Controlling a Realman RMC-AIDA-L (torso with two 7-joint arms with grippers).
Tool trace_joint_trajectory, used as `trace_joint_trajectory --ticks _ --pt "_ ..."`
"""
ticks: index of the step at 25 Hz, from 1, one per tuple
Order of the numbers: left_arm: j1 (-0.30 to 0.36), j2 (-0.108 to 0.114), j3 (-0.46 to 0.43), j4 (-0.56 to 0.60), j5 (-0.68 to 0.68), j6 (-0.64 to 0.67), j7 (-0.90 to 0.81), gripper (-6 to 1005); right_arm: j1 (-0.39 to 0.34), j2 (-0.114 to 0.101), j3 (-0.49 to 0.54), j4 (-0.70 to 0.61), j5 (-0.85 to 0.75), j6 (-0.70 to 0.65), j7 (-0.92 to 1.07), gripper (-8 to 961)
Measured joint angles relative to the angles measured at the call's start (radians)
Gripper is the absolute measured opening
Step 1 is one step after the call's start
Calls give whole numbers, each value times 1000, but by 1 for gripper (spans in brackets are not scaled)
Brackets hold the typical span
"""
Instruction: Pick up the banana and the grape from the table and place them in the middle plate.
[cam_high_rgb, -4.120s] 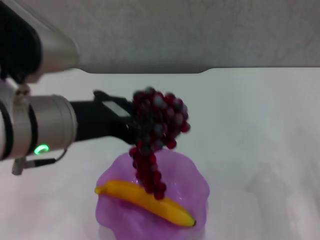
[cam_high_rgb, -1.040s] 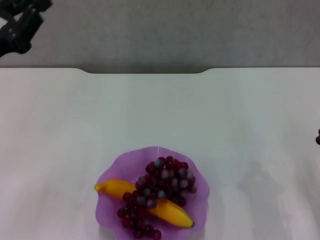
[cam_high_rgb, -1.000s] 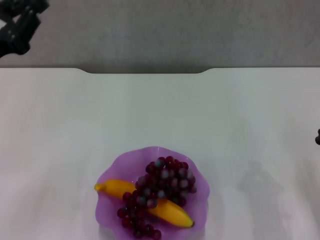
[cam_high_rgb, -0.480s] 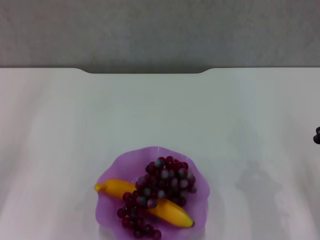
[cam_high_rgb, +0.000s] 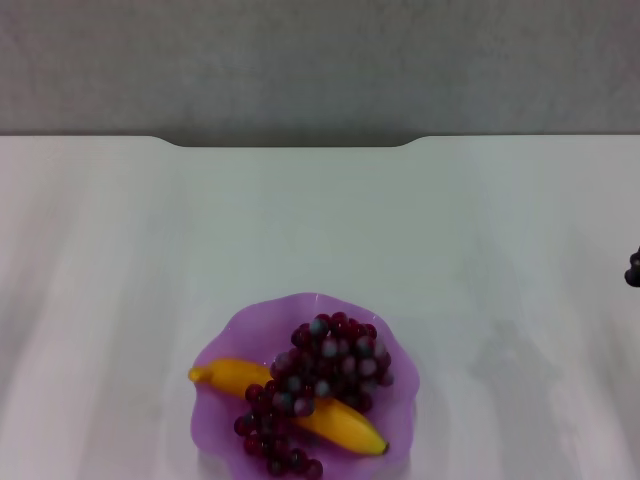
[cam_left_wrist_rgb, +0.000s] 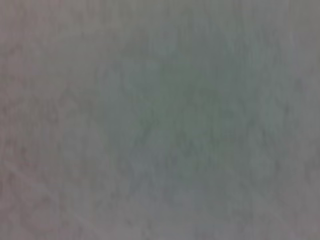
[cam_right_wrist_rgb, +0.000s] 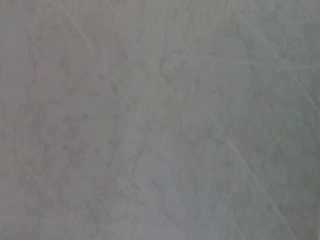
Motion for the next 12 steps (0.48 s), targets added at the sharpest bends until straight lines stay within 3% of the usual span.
trace_joint_trajectory --ticks 12 --pt "-35 15 12 104 1 21 -83 11 10 0 0 -14 4 2 0 0"
